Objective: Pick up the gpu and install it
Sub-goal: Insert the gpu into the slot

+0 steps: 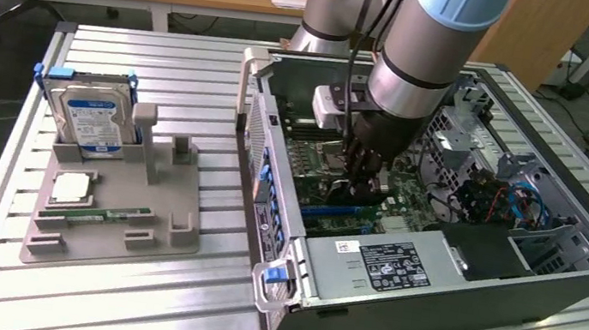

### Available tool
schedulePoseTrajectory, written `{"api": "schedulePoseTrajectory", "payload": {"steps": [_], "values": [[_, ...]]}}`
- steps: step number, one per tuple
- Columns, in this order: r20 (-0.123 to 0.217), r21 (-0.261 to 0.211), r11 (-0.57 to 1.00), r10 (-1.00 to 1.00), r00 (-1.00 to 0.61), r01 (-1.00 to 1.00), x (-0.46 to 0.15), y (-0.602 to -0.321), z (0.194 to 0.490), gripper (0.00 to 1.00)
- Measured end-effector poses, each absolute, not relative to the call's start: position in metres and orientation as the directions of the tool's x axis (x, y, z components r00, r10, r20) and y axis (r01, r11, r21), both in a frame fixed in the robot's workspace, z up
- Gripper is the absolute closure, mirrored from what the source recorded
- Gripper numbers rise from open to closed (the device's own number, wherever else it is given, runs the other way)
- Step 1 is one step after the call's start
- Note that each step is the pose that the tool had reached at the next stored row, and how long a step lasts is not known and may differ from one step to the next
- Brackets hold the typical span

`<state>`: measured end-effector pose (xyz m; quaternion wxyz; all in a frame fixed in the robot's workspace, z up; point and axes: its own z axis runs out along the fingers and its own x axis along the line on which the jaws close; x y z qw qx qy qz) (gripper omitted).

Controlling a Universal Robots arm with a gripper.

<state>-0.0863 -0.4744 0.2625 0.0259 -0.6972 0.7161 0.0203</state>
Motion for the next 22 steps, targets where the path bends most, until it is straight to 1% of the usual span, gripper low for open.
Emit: {"api": "schedulePoseTrajectory", "payload": {"steps": [22], "values": [[-0.065, -0.007, 0.029, -0.997, -0.029, -1.000, -0.0882, -0.4744, 0.2548, 0.74]]}}
